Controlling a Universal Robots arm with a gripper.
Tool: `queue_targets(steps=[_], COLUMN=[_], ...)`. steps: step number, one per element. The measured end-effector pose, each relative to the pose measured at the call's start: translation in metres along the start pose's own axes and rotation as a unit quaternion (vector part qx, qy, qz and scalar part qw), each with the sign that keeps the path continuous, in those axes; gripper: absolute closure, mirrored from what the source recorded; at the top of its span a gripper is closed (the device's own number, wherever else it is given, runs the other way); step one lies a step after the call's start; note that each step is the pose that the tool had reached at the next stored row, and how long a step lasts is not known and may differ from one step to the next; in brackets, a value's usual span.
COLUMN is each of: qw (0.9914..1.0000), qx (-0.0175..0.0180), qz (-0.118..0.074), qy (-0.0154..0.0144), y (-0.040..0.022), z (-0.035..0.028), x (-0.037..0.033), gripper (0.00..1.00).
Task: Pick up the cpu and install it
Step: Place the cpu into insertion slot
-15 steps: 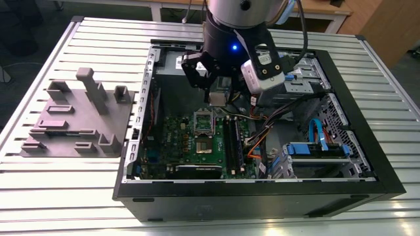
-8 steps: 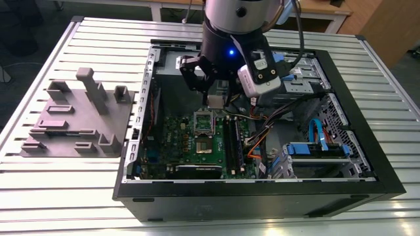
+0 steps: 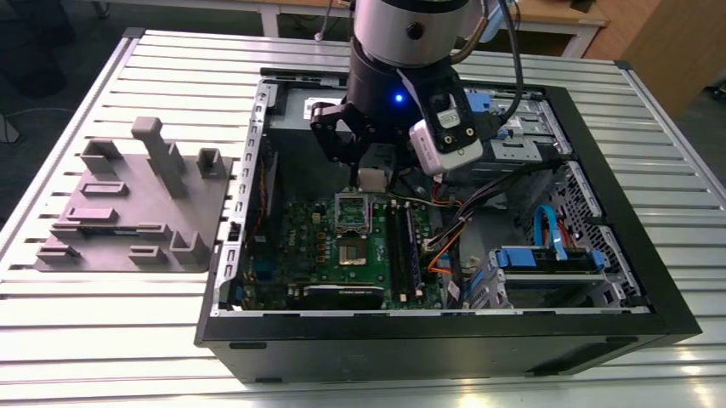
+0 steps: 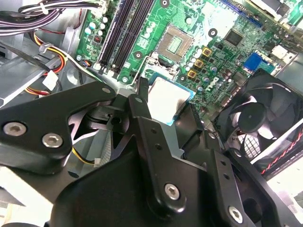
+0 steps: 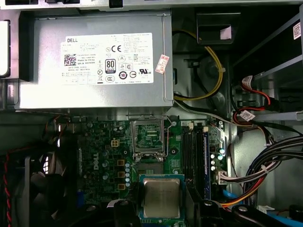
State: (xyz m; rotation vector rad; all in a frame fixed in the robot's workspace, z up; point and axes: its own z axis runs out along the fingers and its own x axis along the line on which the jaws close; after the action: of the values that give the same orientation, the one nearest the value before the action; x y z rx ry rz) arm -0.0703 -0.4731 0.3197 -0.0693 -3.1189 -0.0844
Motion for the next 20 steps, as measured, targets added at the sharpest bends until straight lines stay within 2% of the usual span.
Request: queue_targets(steps=[10, 15, 17, 20], qw=[1.0, 1.0, 0.99999, 0.99986], qx=[-0.0001, 0.0, 0.0, 0.0004], qz=[0.0, -0.001, -0.003, -0.015], qy=[-0.0001, 0.0012, 0.0028, 0.0077], y=[-0.0001, -0.0017, -0.0056, -0.0072], z=[0.0002, 0.0079, 0.0114, 0.0168], x=[0.0003, 0.0, -0.0002, -0.0003], gripper=[0.53, 0.53, 0.53, 0.53])
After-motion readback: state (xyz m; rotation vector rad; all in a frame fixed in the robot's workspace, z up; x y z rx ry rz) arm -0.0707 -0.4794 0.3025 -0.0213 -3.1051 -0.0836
